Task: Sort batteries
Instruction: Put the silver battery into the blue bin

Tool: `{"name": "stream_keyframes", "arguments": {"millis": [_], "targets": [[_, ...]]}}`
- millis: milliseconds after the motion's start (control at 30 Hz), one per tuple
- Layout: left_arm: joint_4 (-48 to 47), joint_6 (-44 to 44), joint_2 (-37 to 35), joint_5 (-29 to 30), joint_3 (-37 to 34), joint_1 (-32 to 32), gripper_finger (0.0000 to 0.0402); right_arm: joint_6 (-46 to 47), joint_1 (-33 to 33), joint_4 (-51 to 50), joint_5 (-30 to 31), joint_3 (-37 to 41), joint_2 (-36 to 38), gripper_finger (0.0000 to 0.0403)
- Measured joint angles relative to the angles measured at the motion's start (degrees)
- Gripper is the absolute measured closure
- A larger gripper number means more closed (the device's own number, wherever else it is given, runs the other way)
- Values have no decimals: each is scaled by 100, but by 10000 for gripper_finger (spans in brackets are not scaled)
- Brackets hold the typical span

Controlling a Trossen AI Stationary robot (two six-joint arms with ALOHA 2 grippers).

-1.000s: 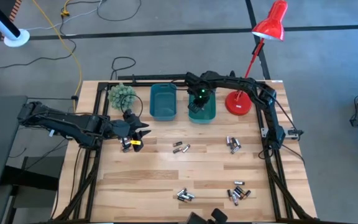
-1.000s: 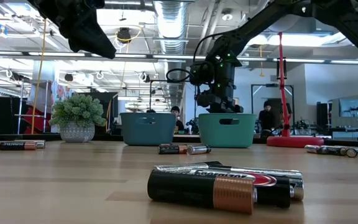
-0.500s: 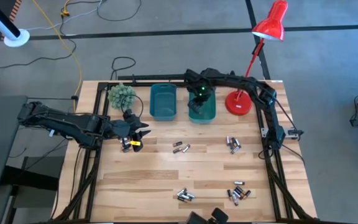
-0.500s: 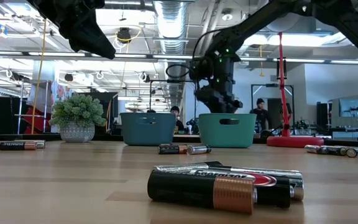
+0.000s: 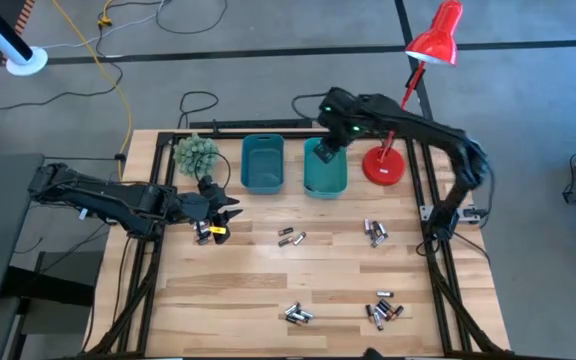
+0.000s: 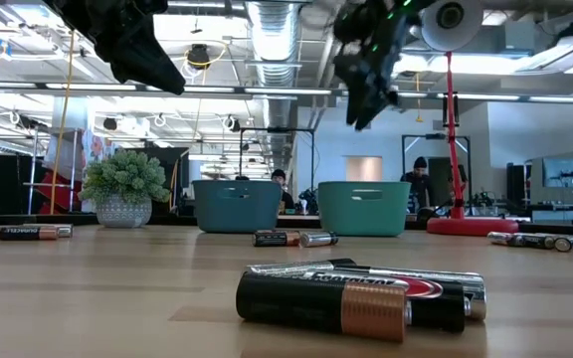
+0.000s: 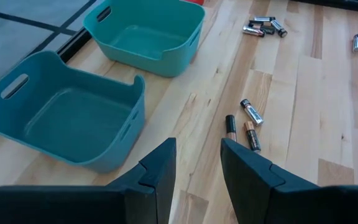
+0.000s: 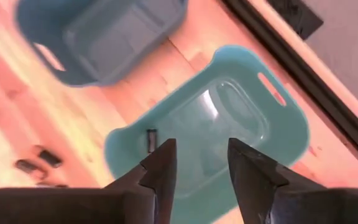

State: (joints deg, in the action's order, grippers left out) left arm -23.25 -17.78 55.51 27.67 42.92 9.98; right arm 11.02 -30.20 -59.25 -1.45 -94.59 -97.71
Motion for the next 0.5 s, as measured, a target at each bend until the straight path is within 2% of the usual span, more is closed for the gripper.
{"name": "stream_keyframes", "arguments": {"millis": [200, 500], "targets": [[1, -2, 0, -1, 0, 0, 278, 838, 338, 946, 101, 1579, 1497, 250], [1, -28, 0, 1, 0, 0, 278, 2605, 1662, 1557, 1228, 3712, 3488, 251]]}}
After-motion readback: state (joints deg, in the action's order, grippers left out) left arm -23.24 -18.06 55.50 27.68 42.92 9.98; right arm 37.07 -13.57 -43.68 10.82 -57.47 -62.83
